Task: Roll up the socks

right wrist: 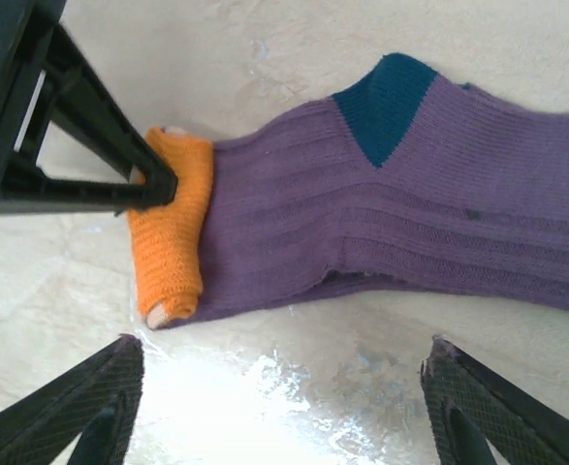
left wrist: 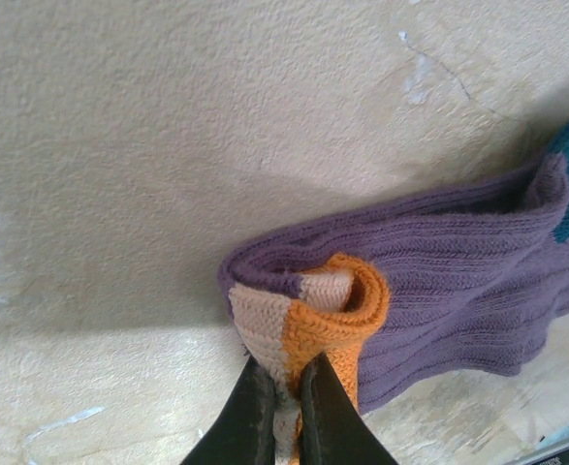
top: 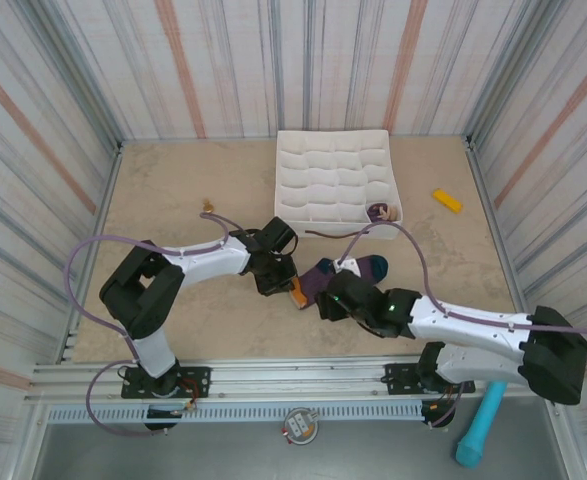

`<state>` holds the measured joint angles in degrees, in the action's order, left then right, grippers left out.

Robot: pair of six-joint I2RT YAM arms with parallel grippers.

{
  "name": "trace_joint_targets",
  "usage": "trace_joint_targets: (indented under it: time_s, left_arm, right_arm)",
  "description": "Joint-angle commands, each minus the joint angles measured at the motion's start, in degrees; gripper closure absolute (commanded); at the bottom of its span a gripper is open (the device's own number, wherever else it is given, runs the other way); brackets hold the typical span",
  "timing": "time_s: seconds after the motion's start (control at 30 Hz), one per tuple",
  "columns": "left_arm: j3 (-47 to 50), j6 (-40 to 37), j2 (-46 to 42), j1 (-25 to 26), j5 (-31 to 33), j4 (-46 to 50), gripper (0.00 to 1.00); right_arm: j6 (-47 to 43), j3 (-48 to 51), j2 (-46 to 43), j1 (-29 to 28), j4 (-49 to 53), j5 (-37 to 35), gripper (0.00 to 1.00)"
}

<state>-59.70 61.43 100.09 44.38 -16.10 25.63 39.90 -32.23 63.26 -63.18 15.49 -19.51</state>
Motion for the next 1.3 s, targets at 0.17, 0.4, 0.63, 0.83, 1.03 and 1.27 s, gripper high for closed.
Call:
trace_joint_targets:
  time_s: [0.17,0.4,0.63,0.83,1.03,1.27]
  left_arm:
    - [-2.2,0.2,-1.0,-0.1,-0.8,4.0,1.00]
    - [-2.5,0.0,0.1,-0.3,-1.7,3.8,1.00]
    - [-2.4,0.0,0.4,-0.3,-2.3,3.5,1.00]
    - [-1.8,0.3,0.6,-0.3,-2.7,2.7,1.00]
    - [-1.3,0.6,1.1,-0.3,-3.5,1.3,1.00]
    - [-0.3,1.1,-0.9,-0.7,-4.1,-1.6,0.89]
  right_arm:
    - [-9.6,-6.7,13.7,-11.5,-3.7,-15.0,0.33]
    - [-12.1,-8.8,23.1,-11.2,-11.0,-10.8,0.40]
    - [-10.2,-10.9,29.7,-10.4,-10.6,-12.6,0.51]
    - [-9.3,-11.1,30.1,-9.8,-10.4,-12.2,0.83]
    - [-7.8,-8.4,27.4,-8.8,-11.4,-9.1,1.00]
    - [-3.9,0.0,21.5,-4.0,-17.8,1.2,1.00]
